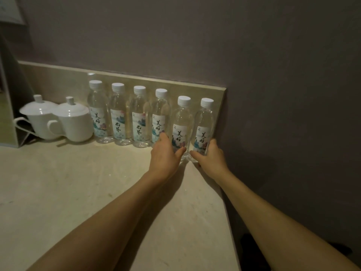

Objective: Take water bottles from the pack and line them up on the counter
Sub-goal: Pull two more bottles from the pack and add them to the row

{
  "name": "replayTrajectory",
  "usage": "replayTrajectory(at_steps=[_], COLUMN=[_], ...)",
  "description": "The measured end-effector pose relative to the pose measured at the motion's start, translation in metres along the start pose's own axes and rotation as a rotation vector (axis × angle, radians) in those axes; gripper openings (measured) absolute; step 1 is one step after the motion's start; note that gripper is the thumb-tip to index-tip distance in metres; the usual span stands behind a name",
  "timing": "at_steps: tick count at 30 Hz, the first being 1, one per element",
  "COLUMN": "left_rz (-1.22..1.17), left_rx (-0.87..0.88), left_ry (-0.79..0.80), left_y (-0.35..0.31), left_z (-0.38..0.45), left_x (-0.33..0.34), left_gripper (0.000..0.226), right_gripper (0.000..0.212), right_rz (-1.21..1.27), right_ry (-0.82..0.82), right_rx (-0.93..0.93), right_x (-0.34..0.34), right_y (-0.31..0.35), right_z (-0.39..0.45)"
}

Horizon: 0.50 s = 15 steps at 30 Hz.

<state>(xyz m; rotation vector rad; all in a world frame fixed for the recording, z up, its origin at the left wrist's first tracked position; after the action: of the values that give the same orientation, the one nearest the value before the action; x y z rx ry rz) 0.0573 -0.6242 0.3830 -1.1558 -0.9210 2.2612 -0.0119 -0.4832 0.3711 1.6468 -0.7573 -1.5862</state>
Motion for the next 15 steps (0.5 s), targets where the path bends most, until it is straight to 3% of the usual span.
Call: replayTrajectory(at_steps=[15], left_rz=[0.0], left_rx=[-0.016], left_ry=[-0.066], left_y=[0.006], left_z=[0.019], left_x=[0.007], left_gripper=[0.045], right_gripper=[0.058], right_rz=[-0.107], right_ry=[-0.007], right_rx=[0.009], right_x=[0.009], right_y=[0.013], right_z=[0.021])
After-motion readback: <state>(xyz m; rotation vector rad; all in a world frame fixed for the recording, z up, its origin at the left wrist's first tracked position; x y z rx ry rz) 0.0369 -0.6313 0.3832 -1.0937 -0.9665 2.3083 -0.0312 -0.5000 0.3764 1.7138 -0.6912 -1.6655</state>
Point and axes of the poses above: each hand's wrist, its own z-axis towards the middle knuckle, its own x-axis out of the palm, y = z × x, the point moved 5 cm from there along z, towards the middle knuckle, and after that the axes turned 11 degrees about x, right-handed, at the moved point
